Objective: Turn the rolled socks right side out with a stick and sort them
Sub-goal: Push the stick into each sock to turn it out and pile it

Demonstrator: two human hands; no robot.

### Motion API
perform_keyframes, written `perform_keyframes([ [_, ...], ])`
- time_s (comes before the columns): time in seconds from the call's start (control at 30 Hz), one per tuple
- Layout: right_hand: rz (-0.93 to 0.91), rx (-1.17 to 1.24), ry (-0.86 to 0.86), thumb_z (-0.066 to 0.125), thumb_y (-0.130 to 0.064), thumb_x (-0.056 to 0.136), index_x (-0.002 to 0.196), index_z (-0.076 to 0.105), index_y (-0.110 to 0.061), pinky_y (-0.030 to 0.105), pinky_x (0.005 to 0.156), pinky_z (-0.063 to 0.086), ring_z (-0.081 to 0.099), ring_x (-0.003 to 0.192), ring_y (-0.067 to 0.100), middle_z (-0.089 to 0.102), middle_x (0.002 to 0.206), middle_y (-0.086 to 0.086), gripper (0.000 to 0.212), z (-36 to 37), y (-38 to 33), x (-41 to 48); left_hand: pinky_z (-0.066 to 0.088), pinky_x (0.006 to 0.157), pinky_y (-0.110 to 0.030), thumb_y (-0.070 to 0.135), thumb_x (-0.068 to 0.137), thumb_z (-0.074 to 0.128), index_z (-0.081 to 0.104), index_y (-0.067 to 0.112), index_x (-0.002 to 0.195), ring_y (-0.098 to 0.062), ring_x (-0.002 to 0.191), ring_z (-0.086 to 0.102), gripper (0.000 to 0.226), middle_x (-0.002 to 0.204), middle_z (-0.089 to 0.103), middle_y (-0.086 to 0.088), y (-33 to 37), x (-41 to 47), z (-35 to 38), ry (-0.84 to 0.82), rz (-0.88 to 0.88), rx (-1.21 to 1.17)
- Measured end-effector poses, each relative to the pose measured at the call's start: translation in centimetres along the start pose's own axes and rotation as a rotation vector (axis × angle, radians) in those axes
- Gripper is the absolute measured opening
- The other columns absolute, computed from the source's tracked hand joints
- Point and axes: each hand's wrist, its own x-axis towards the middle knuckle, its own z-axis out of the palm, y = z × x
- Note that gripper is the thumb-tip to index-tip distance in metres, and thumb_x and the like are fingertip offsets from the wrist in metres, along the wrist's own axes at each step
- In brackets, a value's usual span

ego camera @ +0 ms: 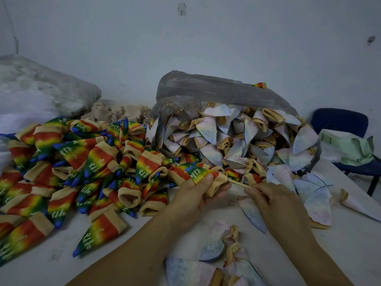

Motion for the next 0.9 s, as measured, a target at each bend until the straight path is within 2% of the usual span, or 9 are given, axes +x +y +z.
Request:
perform_keyframes([
  [0.1,0.005,-0.064,0.062,0.042,-0.047,0.084,0.087,0.074,-0.022,0.037,0.068,0.038,0.060,0.073,0.026,0.067,0.073,-0.001,0.041,-0.1,0.0,0.0,0.060,0.077,-0.029,0.013,0.099,0.049,0.061,-0.002,0.117,-0.027,0.101,0.072,0.027,0.109,0.073,-0.019,0.0,0.0,0.0,-0.007,0.005,-0.041],
  [0.17,0.035,-0.103,0.104,0.039,-0.049,0.084,0.088,0.074,-0.024,0.037,0.071,0.032,0.060,0.076,0.026,0.067,0.074,-0.002,0.043,-0.2,0.2,0.0,0.059,0.074,-0.025,0.015,0.101,0.045,0.064,0.000,0.111,-0.021,0.090,0.074,0.026,0.100,0.075,-0.016,0.1,0.0,-0.1,-0.006,0.028,0.030],
  [0.27,0.058,-0.082,0.123,0.037,-0.050,0.084,0.088,0.074,-0.026,0.035,0.074,0.027,0.061,0.079,0.024,0.069,0.077,-0.004,0.044,-0.3,-0.1,0.0,0.050,0.073,-0.023,0.025,0.105,0.041,0.071,0.011,0.085,-0.008,0.070,0.060,0.039,0.077,0.068,-0.001,0.4,-0.2,-0.3,0.052,0.156,0.474],
  [0.37,0.039,0.011,0.112,0.040,-0.049,0.084,0.089,0.074,-0.024,0.035,0.072,0.037,0.064,0.070,0.020,0.071,0.075,-0.006,0.043,-0.1,-0.5,-0.2,0.041,0.073,-0.029,0.033,0.105,0.041,0.058,0.023,0.066,-0.008,0.066,0.050,0.044,0.065,0.054,0.007,0.4,-0.2,0.0,0.104,0.227,0.742],
  [0.47,0.063,-0.017,0.117,0.038,-0.055,0.084,0.086,0.073,-0.027,0.022,0.048,0.034,0.052,0.050,0.013,0.065,0.061,-0.008,0.045,-0.1,-1.1,-0.6,0.043,0.070,-0.025,0.042,0.102,0.046,0.058,0.026,0.068,-0.006,0.064,0.054,0.040,0.062,0.055,0.015,0.4,-0.2,0.0,0.147,0.208,0.771],
  [0.57,0.067,-0.090,0.061,0.028,-0.060,0.083,0.086,0.072,-0.032,0.018,0.044,0.025,0.052,0.048,0.012,0.065,0.060,-0.010,0.052,-0.1,-1.5,-0.8,0.049,0.075,-0.027,0.051,0.098,0.047,0.065,0.022,0.078,-0.009,0.075,0.064,0.040,0.070,0.063,0.011,0.5,0.0,-0.1,0.202,0.173,0.791],
  [0.7,0.020,-0.100,0.146,0.040,-0.052,0.084,0.067,0.069,-0.024,0.012,0.043,0.017,0.037,0.038,0.011,0.054,0.044,-0.006,0.044,-0.7,-1.9,-0.6,0.038,0.048,-0.006,0.052,0.096,0.048,0.055,0.024,0.060,0.003,0.048,0.054,0.047,0.044,0.053,0.017,0.2,0.0,0.5,0.267,0.223,0.803],
  [0.8,0.023,-0.083,0.127,0.041,-0.054,0.084,0.067,0.068,-0.024,0.012,0.042,0.019,0.038,0.040,0.010,0.054,0.045,-0.007,0.044,-0.6,-1.7,-0.6,0.041,0.053,-0.003,0.049,0.100,0.041,0.064,0.023,0.060,0.006,0.054,0.060,0.053,0.053,0.063,0.016,-0.3,-0.3,0.4,0.243,0.275,0.776],
  [0.9,0.003,-0.039,0.100,0.038,-0.057,0.083,0.072,0.070,-0.022,0.019,0.043,0.030,0.048,0.044,0.013,0.059,0.051,-0.005,0.049,0.0,-1.2,-0.3,0.049,0.070,-0.009,0.051,0.099,0.037,0.074,0.022,0.072,0.001,0.068,0.065,0.054,0.078,0.074,0.009,-0.7,-0.1,0.0,0.177,0.270,0.651],
])
